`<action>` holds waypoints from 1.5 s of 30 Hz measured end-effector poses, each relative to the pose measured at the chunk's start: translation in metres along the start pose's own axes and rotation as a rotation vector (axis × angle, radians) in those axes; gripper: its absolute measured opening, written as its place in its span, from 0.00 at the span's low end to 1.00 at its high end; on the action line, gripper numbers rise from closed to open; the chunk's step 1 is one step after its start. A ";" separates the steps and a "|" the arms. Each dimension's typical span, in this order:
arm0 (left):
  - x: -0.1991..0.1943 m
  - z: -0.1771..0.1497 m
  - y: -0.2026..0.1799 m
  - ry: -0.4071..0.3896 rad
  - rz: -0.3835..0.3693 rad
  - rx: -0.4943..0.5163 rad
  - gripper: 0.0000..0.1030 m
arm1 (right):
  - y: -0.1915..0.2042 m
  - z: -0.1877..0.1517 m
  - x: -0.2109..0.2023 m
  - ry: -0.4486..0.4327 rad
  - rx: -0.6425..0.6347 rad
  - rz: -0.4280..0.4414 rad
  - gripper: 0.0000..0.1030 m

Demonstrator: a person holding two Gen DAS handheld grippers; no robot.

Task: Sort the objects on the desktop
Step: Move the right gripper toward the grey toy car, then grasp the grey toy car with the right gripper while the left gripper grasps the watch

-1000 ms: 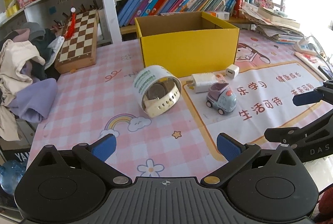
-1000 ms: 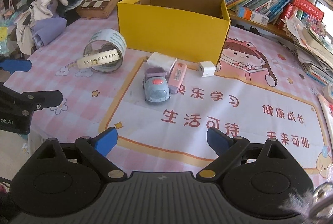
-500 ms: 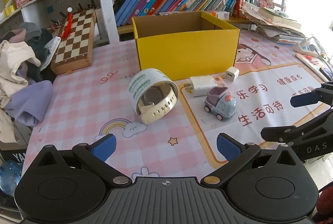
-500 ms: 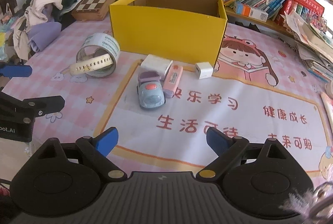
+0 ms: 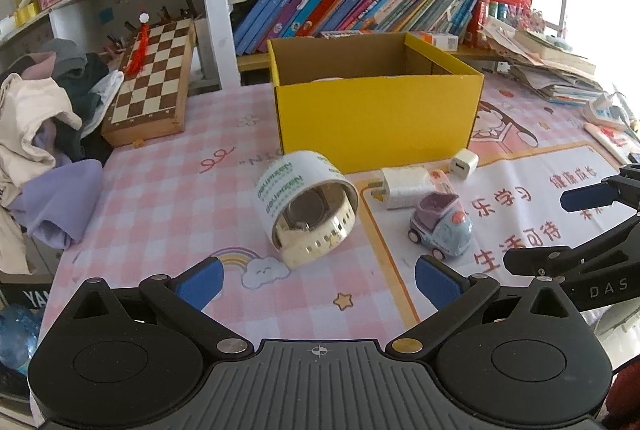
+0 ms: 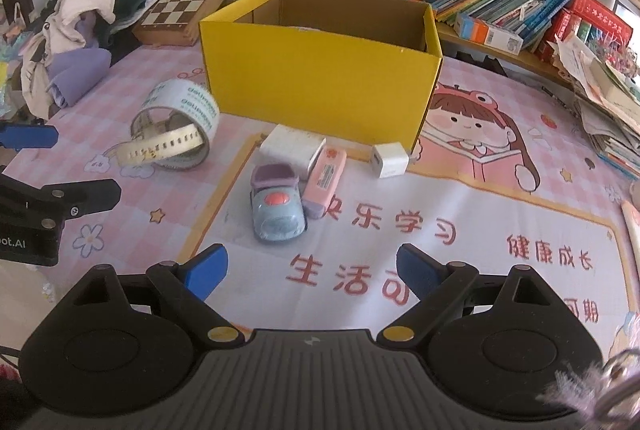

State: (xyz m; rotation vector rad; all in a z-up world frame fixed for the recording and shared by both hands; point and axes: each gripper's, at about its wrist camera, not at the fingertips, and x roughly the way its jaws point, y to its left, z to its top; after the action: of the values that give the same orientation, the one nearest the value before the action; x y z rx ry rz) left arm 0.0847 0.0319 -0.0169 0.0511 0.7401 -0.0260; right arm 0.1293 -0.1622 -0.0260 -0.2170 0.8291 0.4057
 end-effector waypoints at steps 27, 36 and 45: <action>0.039 0.022 -0.001 0.046 0.035 -0.036 0.79 | -0.013 0.041 0.049 0.068 -0.090 0.173 0.64; 0.040 0.018 0.002 0.083 0.050 -0.060 0.71 | 0.000 0.046 0.070 0.130 -0.149 0.246 0.43; 0.046 0.019 -0.002 0.091 0.047 -0.068 0.69 | -0.001 0.044 0.083 0.182 -0.171 0.253 0.38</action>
State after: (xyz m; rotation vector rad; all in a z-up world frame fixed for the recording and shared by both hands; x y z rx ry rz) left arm 0.1318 0.0290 -0.0339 0.0049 0.8300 0.0469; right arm 0.2099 -0.1264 -0.0593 -0.3126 1.0062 0.7041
